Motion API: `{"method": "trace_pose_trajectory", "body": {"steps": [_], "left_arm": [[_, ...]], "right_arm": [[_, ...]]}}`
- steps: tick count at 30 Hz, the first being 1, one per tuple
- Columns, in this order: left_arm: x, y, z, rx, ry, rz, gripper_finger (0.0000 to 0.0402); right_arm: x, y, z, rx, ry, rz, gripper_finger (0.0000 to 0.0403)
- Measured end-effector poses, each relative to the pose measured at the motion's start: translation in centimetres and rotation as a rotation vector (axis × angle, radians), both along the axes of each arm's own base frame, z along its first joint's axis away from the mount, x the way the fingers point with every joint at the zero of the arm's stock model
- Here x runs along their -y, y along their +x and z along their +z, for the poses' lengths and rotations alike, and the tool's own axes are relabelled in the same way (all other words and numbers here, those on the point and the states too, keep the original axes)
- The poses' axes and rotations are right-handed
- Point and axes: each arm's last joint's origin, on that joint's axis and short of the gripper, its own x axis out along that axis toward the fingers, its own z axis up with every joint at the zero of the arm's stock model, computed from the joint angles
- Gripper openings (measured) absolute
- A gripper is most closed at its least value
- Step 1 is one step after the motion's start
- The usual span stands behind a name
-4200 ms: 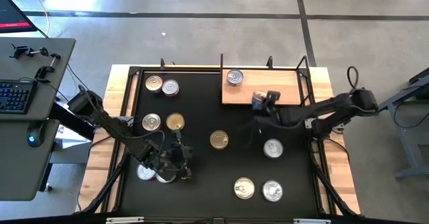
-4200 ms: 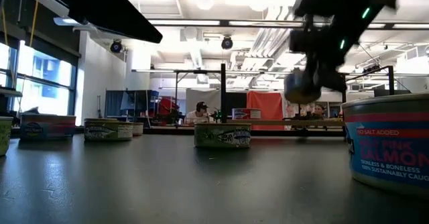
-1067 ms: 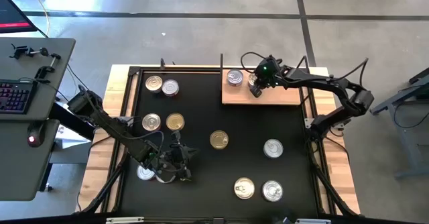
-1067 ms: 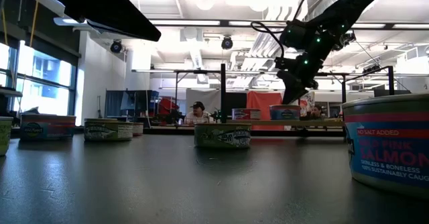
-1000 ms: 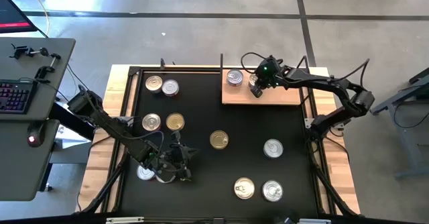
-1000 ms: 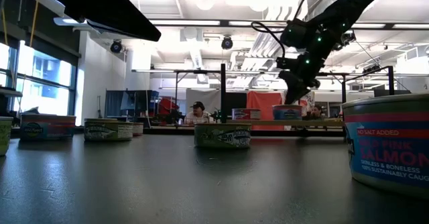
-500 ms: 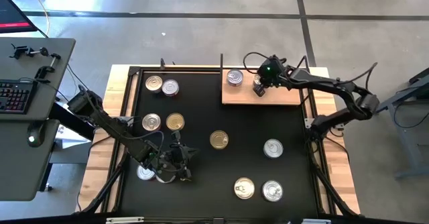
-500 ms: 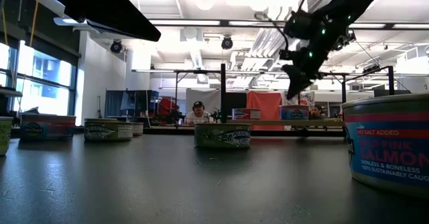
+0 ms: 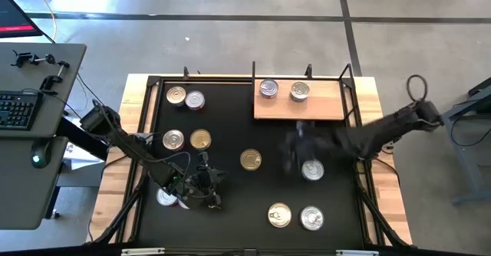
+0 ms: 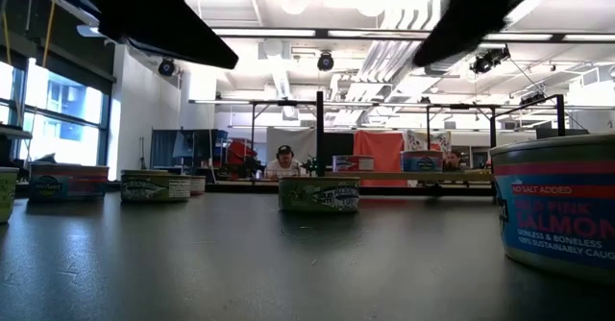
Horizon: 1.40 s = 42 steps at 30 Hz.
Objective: Stack canned seafood by type on shelf
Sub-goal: Put the green tuna can on the shelf
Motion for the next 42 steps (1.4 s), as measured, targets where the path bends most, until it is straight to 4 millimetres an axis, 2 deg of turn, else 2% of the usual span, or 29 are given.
{"method": "trace_pose_trajectory", "body": {"steps": [3,7,10,14,19,23,29,36,38,42], "left_arm": [[0.4,1.1,-1.0,0.028,0.023,-0.018,0.0001],[0.5,2.9,-1.6,0.122,0.014,-0.035,0.0001],[0.1,4.0,-1.3,0.168,-0.012,-0.098,0.001],[-0.8,4.5,0.1,0.22,-0.027,-0.142,0.0038],[-1.9,4.5,2.1,0.262,-0.005,-0.129,0.0072],[-3.0,4.4,3.6,0.301,-0.012,-0.091,0.0089],[-4.8,3.9,5.7,0.31,0.025,-0.059,0.0109],[-6.3,2.1,8.2,0.258,0.131,-0.04,0.0116],[-7.4,1.9,8.2,0.209,0.158,-0.001,0.0116],[-10.7,2.1,6.4,0.066,0.135,0.18,0.0116]], "right_arm": [[-5.1,-1.3,-0.7,0.077,0.007,0.028,0.0],[-10.0,-2.7,-2.2,0.165,0.012,0.054,0.0],[-12.2,-3.1,-3.7,0.216,-0.021,0.047,0.0],[-13.6,-2.9,-5.6,0.231,-0.055,0.034,0.0],[-13.5,-2.0,-7.1,0.19,-0.13,0.045,0.0],[-12.3,-1.2,-6.9,0.215,-0.174,-0.03,0.0003],[-10.1,-0.6,-4.1,0.275,-0.192,-0.107,0.004],[-8.2,-2.2,1.0,0.349,-0.196,-0.059,0.0124],[-7.6,-2.6,1.6,0.338,-0.224,-0.054,0.0146],[-6.5,-2.3,0.9,0.3,-0.201,-0.123,0.0179]]}}
